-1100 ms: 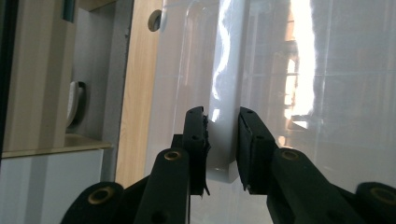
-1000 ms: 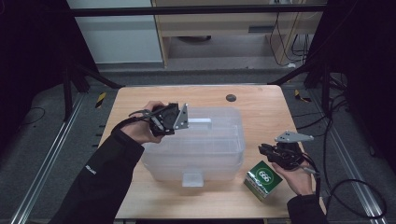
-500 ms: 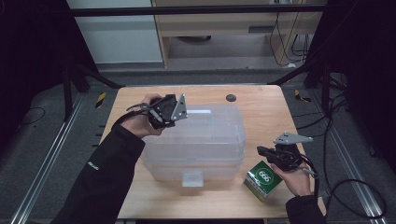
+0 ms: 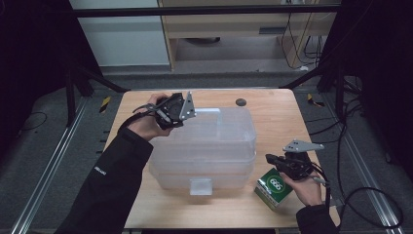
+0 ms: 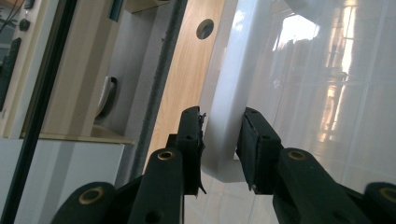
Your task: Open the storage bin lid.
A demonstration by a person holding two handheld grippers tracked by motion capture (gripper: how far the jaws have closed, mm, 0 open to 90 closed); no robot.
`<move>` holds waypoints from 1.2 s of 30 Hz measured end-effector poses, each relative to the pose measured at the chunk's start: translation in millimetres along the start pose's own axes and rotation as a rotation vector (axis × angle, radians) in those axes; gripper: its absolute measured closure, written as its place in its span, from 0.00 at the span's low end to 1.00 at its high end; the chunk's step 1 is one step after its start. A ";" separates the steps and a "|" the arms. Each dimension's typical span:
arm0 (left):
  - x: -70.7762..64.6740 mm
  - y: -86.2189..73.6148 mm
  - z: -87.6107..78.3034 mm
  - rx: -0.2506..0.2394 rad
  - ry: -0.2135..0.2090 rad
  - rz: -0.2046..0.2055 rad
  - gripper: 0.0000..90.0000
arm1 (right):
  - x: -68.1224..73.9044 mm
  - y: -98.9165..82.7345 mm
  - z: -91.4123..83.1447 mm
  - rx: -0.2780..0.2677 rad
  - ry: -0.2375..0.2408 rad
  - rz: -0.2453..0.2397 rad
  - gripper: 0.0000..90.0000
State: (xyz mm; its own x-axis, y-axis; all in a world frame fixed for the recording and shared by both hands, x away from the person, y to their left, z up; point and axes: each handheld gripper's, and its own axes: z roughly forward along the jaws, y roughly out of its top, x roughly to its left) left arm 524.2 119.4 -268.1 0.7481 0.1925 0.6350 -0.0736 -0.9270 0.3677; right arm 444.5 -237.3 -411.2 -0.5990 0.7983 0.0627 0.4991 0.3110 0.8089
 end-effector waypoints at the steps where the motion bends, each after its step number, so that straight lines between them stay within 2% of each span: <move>1: 0.5 0.1 0.8 -0.001 0.007 -0.008 0.78 | 0.4 0.2 0.2 -0.002 0.002 -0.001 1.00; 8: 5.3 -0.2 3.9 -0.012 0.017 -0.034 0.78 | 2.8 0.5 2.1 -0.013 0.009 0.000 1.00; 14: 9.9 -0.1 6.2 -0.012 0.020 -0.053 0.77 | 6.6 2.9 2.7 -0.042 0.038 0.003 1.00; 18: 12.0 0.0 7.0 -0.011 0.015 -0.058 0.77 | 11.4 6.4 3.6 -0.077 0.073 0.004 1.00; 26: 13.1 -0.4 7.2 -0.008 0.006 -0.066 0.77 | 21.1 16.1 3.2 -0.131 0.118 0.002 1.00; 30: 12.7 -0.4 7.0 -0.008 0.001 -0.067 0.77 | 23.3 18.7 4.1 -0.138 0.123 0.001 1.00; 36: 11.6 -2.4 7.4 -0.025 -0.007 -0.091 0.76 | 23.2 19.6 3.5 -0.150 0.136 0.014 1.00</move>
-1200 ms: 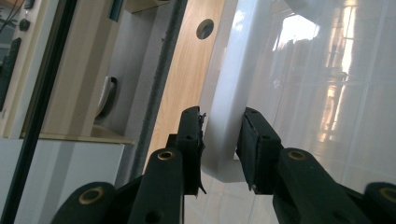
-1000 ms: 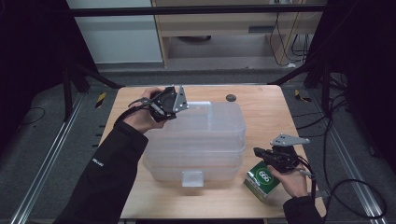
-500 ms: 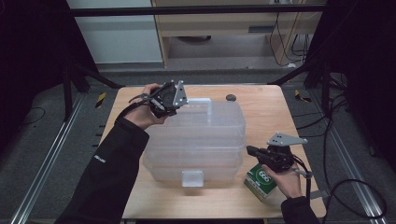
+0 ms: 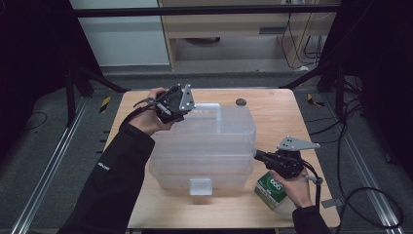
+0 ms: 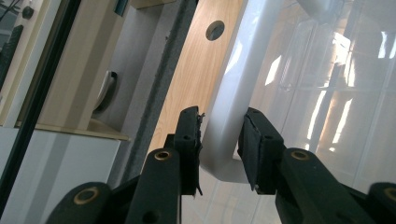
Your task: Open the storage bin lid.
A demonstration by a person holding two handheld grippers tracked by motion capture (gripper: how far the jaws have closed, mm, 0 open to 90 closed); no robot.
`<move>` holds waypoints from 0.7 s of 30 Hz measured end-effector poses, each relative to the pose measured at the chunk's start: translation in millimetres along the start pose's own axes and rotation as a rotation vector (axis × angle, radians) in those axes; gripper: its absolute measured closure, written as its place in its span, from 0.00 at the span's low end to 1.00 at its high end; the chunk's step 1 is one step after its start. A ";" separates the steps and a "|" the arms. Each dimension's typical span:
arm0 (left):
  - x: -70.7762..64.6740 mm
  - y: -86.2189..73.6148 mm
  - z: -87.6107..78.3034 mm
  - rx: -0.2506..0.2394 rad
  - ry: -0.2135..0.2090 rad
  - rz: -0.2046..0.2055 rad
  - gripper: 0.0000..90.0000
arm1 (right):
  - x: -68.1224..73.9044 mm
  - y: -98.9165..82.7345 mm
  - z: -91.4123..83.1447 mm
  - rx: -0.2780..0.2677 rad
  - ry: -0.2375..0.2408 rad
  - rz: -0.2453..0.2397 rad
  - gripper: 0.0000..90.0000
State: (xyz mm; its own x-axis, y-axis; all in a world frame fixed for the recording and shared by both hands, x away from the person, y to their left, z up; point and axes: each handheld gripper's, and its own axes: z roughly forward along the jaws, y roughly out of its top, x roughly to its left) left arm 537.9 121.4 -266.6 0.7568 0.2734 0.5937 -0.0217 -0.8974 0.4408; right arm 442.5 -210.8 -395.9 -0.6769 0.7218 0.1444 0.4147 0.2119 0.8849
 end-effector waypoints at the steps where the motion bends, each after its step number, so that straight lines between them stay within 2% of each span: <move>1: 0.0 -0.3 -0.5 0.002 -0.002 0.002 0.76 | 0.0 0.0 0.4 0.002 0.001 -0.002 1.00; 4: -2.0 -1.4 -1.4 -0.010 -0.001 -0.010 0.74 | 1.0 0.0 1.9 0.014 -0.002 -0.002 1.00; 7: -4.8 -3.9 -6.1 -0.039 -0.018 -0.013 0.64 | 1.0 -0.4 2.8 0.019 -0.003 -0.008 1.00; 12: -8.2 -9.5 -17.0 -0.068 -0.010 -0.026 0.57 | 1.4 0.0 2.7 0.023 -0.008 -0.011 0.99; 21: -4.6 -33.6 -37.8 -0.120 0.000 -0.121 0.53 | 1.9 0.6 2.9 0.029 -0.016 -0.014 0.99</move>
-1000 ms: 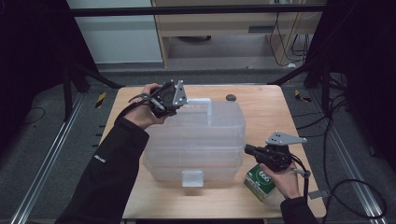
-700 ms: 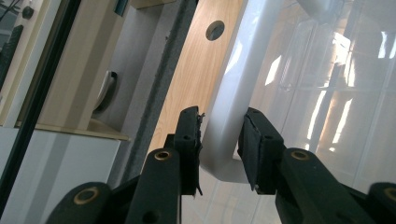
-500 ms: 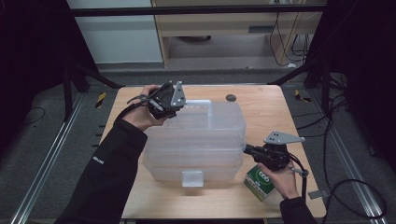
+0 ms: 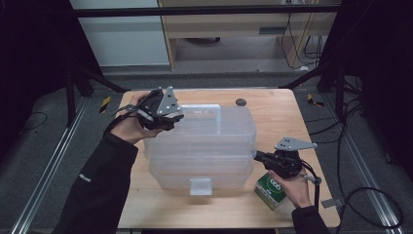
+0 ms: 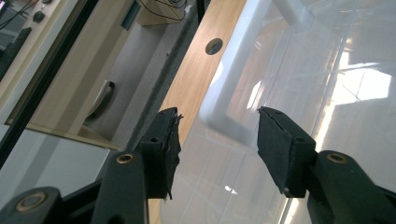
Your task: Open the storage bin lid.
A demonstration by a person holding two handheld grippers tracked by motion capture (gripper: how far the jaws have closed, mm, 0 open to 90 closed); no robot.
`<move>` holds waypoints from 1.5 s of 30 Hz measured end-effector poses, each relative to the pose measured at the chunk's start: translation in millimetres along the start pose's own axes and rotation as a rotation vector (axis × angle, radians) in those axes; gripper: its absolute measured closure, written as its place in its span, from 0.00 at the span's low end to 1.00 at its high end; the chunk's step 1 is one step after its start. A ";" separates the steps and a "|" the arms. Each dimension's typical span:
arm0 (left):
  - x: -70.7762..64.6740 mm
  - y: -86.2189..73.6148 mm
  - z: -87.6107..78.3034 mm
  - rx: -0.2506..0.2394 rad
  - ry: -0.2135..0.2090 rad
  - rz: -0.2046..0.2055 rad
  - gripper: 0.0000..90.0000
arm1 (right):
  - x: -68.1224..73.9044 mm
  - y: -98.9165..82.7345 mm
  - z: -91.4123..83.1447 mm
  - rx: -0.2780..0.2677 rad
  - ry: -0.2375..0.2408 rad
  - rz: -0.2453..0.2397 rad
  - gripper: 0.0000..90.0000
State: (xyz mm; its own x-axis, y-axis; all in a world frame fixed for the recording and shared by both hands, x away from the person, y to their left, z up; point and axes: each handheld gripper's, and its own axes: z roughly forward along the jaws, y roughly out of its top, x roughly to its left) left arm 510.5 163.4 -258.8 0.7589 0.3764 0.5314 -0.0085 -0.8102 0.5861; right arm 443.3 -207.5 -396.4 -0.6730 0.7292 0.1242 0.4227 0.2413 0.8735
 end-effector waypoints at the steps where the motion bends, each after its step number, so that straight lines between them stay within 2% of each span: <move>1: 0.9 -2.3 -2.0 -0.002 -0.003 -0.012 0.53 | 0.1 0.1 0.0 0.001 -0.002 0.000 0.99; 6: 4.8 -19.1 -14.5 -0.023 0.012 -0.084 0.53 | 0.6 0.3 0.2 0.003 -0.006 -0.001 0.99; 12: 8.1 -39.4 -28.5 -0.073 0.050 -0.201 0.55 | 0.7 0.5 0.2 0.006 -0.007 -0.001 0.99; 20: 9.1 -64.6 -42.5 -0.130 0.099 -0.335 0.62 | 0.9 1.0 0.1 0.011 -0.011 -0.006 0.99; 24: 8.3 -79.5 -48.6 -0.155 0.142 -0.422 0.66 | 0.8 1.1 0.2 0.014 -0.008 -0.002 0.99; 27: 8.0 -89.7 -52.6 -0.171 0.170 -0.465 0.70 | 0.8 1.4 0.3 0.013 -0.010 -0.008 0.99; 29: 5.9 -99.1 -56.3 -0.198 0.191 -0.518 0.72 | 0.8 1.5 0.2 0.015 -0.011 -0.010 0.99; 36: -7.3 -125.4 -64.6 -0.220 0.268 -0.594 0.80 | 1.1 1.3 0.3 0.025 -0.011 -0.011 0.99; 40: -16.8 -138.9 -71.9 -0.242 0.287 -0.634 0.86 | 1.4 1.6 0.3 0.028 -0.013 -0.012 0.99; 45: -31.1 -151.6 -71.5 -0.252 0.291 -0.672 0.92 | 1.3 1.7 0.3 0.029 -0.014 -0.015 0.99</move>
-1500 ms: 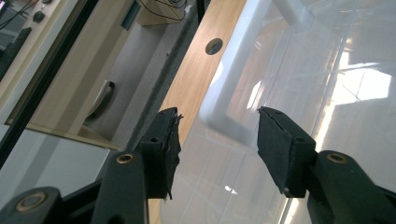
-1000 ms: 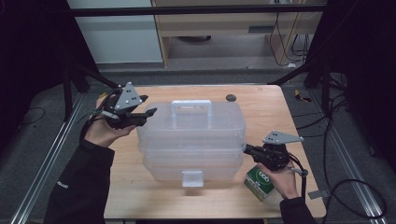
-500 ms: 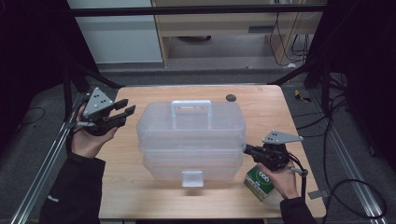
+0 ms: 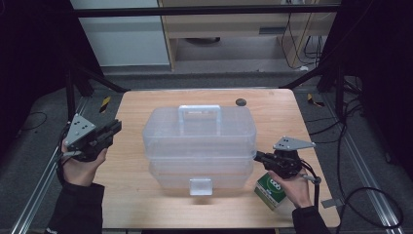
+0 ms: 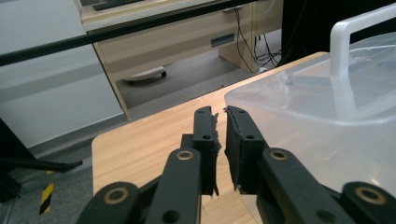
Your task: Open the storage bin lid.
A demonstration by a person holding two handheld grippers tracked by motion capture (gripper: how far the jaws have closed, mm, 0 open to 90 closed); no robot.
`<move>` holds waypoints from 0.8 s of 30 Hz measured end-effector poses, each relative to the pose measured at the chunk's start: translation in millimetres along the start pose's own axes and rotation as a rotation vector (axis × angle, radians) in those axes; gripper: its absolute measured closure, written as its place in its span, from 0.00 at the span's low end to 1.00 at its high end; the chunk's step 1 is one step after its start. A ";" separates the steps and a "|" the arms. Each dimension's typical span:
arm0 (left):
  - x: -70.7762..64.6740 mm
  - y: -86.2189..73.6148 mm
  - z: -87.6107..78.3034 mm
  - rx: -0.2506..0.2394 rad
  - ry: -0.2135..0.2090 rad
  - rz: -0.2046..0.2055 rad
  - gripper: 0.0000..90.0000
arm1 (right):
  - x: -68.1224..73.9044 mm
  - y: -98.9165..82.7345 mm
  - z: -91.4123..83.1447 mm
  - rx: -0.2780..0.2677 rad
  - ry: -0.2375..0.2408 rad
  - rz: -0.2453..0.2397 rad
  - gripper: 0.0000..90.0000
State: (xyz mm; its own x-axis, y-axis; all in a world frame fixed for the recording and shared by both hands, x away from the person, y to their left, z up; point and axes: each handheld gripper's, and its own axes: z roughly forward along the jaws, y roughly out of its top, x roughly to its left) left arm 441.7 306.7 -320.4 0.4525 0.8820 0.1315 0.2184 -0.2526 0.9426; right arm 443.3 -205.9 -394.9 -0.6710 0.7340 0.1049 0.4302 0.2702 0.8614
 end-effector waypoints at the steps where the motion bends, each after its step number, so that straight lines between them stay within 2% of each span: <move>1: -0.1 -3.6 -0.2 0.002 0.003 -0.009 0.94 | 0.1 -0.1 0.0 0.000 0.000 0.001 0.99; 12: 1.9 -35.9 2.5 0.059 -0.017 -0.047 0.99 | -0.3 -0.2 0.1 0.001 0.003 0.002 0.99; 24: -9.6 -55.8 13.8 0.135 -0.080 -0.037 0.99 | -0.4 -0.3 0.3 0.006 0.002 0.005 0.98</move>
State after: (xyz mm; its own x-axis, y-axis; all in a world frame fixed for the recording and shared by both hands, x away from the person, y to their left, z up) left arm 437.1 306.8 -378.5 0.5083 0.8585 0.0680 0.3477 -0.2768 0.8958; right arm 443.6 -206.0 -395.3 -0.6704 0.7338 0.1103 0.4368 0.2701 0.8580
